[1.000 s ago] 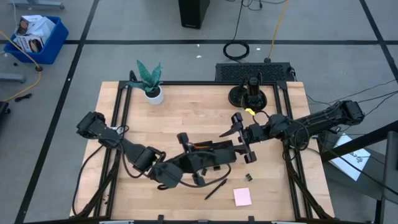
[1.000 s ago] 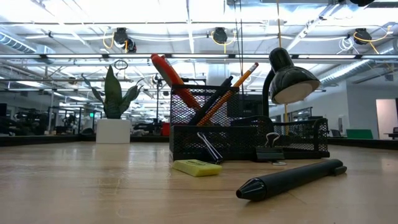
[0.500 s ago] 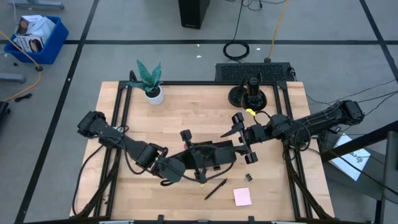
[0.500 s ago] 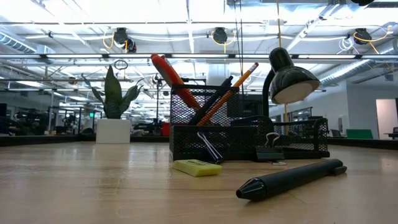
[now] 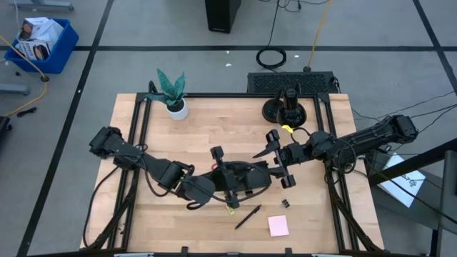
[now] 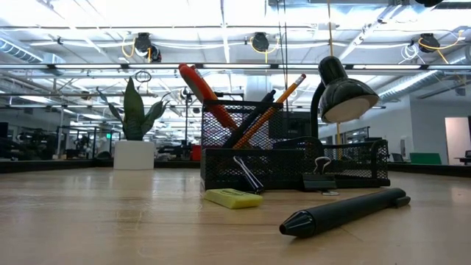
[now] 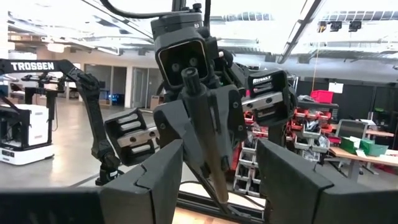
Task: Pick and place office supplies into organizer
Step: Put the left black pen into the black desk organizer
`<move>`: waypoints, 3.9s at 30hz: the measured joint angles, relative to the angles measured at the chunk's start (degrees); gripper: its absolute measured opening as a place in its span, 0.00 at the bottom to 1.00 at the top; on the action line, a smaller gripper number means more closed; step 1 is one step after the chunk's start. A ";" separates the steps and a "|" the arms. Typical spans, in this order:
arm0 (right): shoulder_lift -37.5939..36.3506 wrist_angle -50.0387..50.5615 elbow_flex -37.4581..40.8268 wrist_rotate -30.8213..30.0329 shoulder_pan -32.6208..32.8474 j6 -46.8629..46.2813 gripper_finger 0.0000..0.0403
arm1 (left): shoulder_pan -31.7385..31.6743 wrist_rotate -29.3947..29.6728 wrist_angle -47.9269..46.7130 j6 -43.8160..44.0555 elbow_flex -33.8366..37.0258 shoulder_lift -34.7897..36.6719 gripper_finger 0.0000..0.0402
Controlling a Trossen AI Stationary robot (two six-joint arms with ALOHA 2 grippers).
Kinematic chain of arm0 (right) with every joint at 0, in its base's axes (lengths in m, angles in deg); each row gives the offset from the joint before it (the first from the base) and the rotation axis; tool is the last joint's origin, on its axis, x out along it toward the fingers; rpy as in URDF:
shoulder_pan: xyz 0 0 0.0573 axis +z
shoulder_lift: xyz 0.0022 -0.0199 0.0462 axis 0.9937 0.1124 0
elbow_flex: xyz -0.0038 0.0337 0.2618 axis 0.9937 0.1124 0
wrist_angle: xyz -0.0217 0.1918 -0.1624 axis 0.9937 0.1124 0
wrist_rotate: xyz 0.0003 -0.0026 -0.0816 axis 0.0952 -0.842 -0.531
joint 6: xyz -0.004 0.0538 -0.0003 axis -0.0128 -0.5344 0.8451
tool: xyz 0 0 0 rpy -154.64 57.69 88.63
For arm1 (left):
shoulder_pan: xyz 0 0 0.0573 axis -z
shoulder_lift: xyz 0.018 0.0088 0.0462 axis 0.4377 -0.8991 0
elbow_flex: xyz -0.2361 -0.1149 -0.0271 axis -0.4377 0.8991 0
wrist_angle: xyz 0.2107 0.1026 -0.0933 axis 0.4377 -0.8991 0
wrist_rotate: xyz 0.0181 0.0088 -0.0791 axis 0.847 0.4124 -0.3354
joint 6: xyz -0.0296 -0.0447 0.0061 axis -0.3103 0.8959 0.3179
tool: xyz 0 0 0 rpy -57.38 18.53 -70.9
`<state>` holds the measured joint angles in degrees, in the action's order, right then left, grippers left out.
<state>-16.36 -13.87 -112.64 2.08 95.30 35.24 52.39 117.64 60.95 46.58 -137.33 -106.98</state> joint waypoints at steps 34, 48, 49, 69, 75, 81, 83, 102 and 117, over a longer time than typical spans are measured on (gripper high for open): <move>0.04 -1.44 0.02 -0.19 -0.02 0.60 0.49 | -2.42 -5.15 1.47 -0.46 0.00 0.00 0.12; 0.04 -1.45 0.00 -0.45 -0.02 0.47 0.49 | -2.42 -5.83 4.51 -3.40 0.00 0.00 0.12; 0.04 -1.52 0.02 -0.45 -0.02 0.48 0.49 | -2.42 -5.85 4.48 -3.36 0.00 0.00 0.12; 0.04 -2.27 0.01 -0.45 -0.04 0.58 0.32 | -2.72 -6.65 4.45 -3.25 0.00 0.00 0.12; 0.04 -2.27 0.00 -0.17 -0.02 0.86 0.22 | -2.77 -6.61 4.45 -3.19 0.00 0.00 0.12; 0.04 -2.29 0.00 -0.04 -0.02 2.30 0.10 | -2.77 -6.53 4.46 -2.98 0.00 0.00 0.12; 0.04 -2.29 0.00 -0.08 -0.02 2.57 0.08 | -2.75 -6.59 4.46 -2.85 0.00 0.00 0.12; 0.04 -2.60 0.02 -0.28 -0.02 3.25 0.07 | -2.73 -6.72 4.24 -2.23 0.00 0.00 0.12; 0.07 -2.60 0.02 -2.06 -0.02 3.42 0.06 | -2.68 -3.60 3.81 -3.93 0.00 -0.02 0.12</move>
<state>-16.30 -16.47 -112.62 0.02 95.27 38.66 49.71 114.04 64.76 42.65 -137.33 -107.00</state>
